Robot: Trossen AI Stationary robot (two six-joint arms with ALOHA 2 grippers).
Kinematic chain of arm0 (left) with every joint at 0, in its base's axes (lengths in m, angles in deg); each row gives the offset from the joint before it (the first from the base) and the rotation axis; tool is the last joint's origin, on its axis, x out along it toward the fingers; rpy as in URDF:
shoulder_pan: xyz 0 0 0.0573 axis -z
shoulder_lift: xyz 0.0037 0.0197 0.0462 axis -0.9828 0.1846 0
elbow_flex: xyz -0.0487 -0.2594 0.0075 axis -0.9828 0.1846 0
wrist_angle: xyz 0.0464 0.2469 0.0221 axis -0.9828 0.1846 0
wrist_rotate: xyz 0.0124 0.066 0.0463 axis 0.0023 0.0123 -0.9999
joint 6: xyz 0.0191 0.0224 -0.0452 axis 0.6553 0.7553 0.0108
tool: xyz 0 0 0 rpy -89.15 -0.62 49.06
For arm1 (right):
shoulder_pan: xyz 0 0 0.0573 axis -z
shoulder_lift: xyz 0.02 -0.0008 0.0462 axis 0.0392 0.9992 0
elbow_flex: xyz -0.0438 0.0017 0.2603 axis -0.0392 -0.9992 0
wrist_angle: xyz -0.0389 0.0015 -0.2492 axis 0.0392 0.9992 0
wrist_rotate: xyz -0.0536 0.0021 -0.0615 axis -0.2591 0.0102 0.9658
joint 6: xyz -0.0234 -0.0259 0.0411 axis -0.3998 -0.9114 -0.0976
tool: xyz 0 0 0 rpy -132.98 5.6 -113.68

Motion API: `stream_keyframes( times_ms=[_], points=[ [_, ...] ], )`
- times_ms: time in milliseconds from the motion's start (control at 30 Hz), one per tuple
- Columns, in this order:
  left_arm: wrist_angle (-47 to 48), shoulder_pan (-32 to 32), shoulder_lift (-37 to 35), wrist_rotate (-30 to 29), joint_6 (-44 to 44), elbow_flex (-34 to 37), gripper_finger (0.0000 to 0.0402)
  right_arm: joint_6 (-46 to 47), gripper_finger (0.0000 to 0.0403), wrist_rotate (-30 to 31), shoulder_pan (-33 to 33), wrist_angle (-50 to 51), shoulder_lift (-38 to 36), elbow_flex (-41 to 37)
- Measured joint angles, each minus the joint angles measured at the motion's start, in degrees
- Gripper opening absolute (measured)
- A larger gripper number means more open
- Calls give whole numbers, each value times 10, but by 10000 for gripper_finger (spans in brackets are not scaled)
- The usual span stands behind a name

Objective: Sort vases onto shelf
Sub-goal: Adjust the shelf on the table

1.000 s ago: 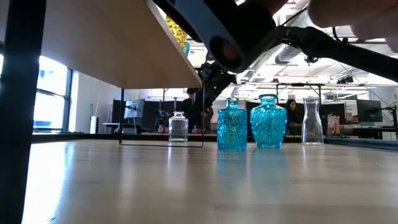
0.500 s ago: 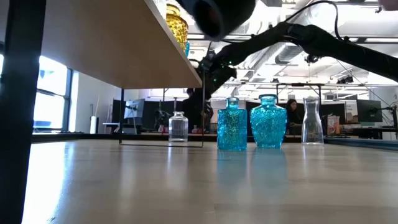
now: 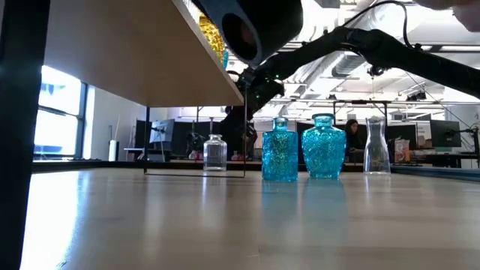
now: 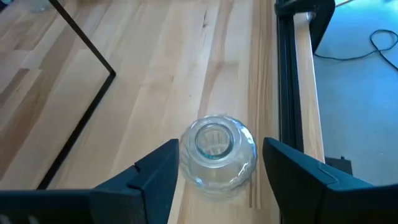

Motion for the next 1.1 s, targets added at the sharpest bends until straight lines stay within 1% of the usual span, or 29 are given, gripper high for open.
stream_keyframes(
  times_ms=[467,633,900,1100],
  points=[
    [1,0,0,0,-1,0,0,24,216,-35,-3,-28,9,0],
    [1,0,0,0,-1,0,0,24,216,-22,-3,-25,11,0],
    [1,0,0,0,0,0,0,0,216,15,-3,42,6,0],
    [1,0,0,0,0,0,0,0,216,20,1,35,6,0]
  ],
)
